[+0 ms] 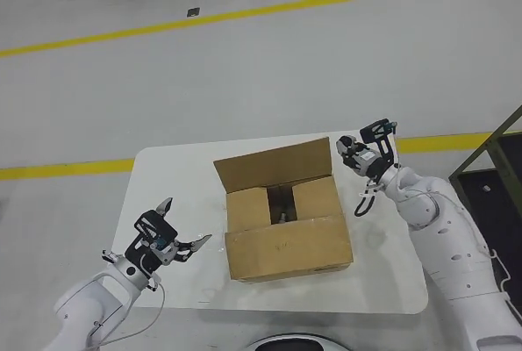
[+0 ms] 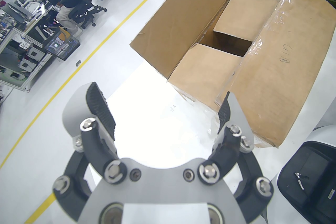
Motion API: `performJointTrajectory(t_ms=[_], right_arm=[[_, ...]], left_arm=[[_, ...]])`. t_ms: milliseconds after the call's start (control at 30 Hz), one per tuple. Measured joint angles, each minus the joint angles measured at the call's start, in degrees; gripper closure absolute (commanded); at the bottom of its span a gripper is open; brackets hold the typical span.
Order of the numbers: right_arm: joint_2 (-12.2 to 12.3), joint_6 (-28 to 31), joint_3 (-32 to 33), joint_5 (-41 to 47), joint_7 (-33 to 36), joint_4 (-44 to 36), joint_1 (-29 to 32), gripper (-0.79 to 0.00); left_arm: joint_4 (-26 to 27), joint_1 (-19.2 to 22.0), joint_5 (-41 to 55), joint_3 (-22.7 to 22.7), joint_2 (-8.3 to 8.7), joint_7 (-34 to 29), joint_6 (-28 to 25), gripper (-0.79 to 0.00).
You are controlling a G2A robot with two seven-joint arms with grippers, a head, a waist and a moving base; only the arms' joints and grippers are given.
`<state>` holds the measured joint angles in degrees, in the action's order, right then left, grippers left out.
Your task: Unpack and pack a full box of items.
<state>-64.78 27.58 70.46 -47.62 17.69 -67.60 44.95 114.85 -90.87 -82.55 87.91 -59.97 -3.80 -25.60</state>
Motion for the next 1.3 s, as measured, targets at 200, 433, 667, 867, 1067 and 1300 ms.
performJointTrajectory(t_ms=[200, 433, 667, 867, 1067, 1300], right_arm=[[-0.91, 5.7, -2.7, 2.61, -0.73, 5.74, -4.26, 0.0], [-0.33, 13.21, -1.75, 4.18, 0.94, 5.82, -4.33, 0.0], [0.98, 17.39, 0.75, 4.52, 4.71, 0.84, -1.76, 0.0], [2.35, 20.67, 2.88, 5.06, 9.89, -5.65, 2.31, 0.0], [3.43, 24.24, 3.66, 8.89, 15.14, -11.28, 5.84, 0.0], [3.41, 20.98, -0.61, 15.36, 21.56, -13.86, 6.59, 0.0]], left_arm=[[0.0, 0.0, 0.0, 0.0, 0.0, 0.0, 0.0, -0.785], [0.0, 0.0, 0.0, 0.0, 0.0, 0.0, 0.0, -0.785], [0.0, 0.0, 0.0, 0.0, 0.0, 0.0, 0.0, -0.785], [0.0, 0.0, 0.0, 0.0, 0.0, 0.0, 0.0, -0.785], [0.0, 0.0, 0.0, 0.0, 0.0, 0.0, 0.0, -0.785], [0.0, 0.0, 0.0, 0.0, 0.0, 0.0, 0.0, -0.785]])
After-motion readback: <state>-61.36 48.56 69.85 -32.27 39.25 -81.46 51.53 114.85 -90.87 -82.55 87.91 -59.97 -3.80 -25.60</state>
